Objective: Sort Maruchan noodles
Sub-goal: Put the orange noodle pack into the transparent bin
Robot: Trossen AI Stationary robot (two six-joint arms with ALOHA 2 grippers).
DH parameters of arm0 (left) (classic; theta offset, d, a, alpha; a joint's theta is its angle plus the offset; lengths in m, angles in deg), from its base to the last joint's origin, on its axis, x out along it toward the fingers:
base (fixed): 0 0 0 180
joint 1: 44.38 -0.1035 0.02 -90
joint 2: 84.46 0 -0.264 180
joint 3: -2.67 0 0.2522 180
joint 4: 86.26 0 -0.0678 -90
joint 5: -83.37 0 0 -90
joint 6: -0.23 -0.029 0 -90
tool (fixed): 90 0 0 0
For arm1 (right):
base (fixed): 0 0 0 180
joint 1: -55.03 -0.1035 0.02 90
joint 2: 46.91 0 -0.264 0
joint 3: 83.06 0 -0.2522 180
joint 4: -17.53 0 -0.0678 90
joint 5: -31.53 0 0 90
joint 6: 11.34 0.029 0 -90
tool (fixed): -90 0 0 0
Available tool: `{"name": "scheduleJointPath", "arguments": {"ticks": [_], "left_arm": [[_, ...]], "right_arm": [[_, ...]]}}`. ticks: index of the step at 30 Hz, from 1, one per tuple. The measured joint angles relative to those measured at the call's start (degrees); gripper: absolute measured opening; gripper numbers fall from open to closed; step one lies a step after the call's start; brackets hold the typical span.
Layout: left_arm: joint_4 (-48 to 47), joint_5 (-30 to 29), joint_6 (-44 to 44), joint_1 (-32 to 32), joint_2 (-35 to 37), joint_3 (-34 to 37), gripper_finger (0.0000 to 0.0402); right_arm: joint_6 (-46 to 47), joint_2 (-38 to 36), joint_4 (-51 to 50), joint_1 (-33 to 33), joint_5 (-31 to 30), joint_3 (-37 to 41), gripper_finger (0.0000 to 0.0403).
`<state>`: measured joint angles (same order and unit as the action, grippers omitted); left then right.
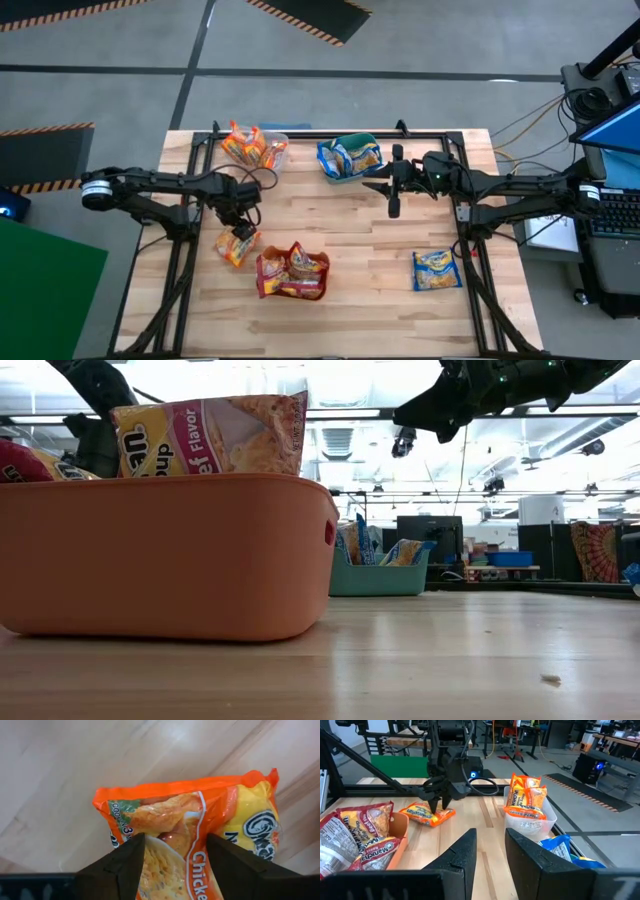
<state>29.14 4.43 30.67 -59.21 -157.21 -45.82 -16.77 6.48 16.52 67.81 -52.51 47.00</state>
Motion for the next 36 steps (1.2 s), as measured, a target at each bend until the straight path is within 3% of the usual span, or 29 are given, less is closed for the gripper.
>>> {"name": "scheduleJointPath", "arguments": {"ticks": [5,15,23,25,30,36], "left_arm": [[0.4,-1.3,-1.6,0.0,0.0,-0.5,0.0150],[0.0,-1.7,-4.4,-0.1,0.0,-2.9,0.0011],[-1.2,-6.0,-8.4,-0.4,0.0,-7.8,0.0001],[-2.1,-3.5,-10.9,-0.5,0.0,-9.4,0.0001],[-6.2,12.0,-13.3,0.5,0.1,-9.8,0.0000],[-4.4,9.1,-16.5,4.4,-0.5,-4.1,0.0000]], "right_arm": [[0.0,0.0,0.0,0.0,0.0,0.0,0.0091],[0.0,0.0,0.0,0.0,0.0,0.0,0.0091],[0.1,0.0,0.0,0.0,0.0,0.0,0.0091],[0.1,0.0,0.0,0.0,0.0,0.0,0.0091],[0.0,0.0,0.0,0.0,0.0,0.0,0.0091],[0.4,0.0,-0.1,0.0,0.0,0.0,0.0091]]}}
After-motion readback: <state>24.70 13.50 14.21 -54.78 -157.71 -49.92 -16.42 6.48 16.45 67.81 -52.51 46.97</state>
